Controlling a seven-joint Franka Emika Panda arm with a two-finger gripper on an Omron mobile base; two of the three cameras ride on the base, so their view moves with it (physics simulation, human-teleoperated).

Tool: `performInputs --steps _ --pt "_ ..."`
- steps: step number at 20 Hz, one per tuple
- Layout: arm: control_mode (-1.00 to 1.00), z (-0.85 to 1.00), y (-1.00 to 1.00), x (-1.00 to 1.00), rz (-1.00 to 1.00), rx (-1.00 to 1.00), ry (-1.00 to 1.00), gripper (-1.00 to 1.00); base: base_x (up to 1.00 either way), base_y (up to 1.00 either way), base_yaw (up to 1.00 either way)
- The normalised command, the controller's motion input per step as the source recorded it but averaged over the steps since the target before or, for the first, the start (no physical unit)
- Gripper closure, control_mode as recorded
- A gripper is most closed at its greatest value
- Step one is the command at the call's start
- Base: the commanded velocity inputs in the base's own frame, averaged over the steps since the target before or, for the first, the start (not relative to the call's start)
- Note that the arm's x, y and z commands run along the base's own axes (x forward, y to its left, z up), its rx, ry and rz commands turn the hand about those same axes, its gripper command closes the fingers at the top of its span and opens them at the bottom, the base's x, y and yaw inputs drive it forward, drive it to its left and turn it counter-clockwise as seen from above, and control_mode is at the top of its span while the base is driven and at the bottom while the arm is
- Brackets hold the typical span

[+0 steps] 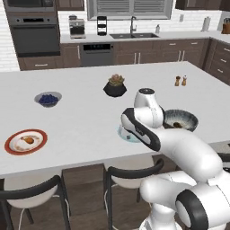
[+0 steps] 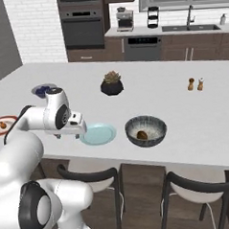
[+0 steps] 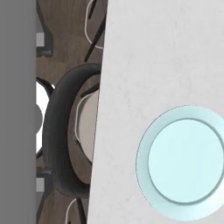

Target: Pick the chicken drumstick and mushroom from their plates and place them in the bowl. Then put the bowl in the fridge.

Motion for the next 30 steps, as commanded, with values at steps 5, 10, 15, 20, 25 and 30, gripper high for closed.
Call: performInputs --steps 5,10,15,20,25,30 --pt "1.0 0.0 0.0 0.0 0.0 0.0 0.0 -1.0 0.22 0.26 -0.04" --pt "1.0 0.0 0.0 0.0 0.0 0.0 0.0 -1.0 0.43 0.44 -0.07" --pt "1.0 0.0 0.0 0.0 0.0 0.0 0.0 -1.0 0.44 0.45 -0.04" --pt "1.0 0.0 0.0 0.0 0.0 0.0 0.0 -1.0 0.82 0.13 0.0" --pt "1.0 0.0 0.0 0.0 0.0 0.0 0.0 -1.0 0.45 0.03 0.0" --pt "-1.0 -0.01 0.74 0.14 0.0 0.0 -0.03 -1.0 0.0 0.06 0.0"
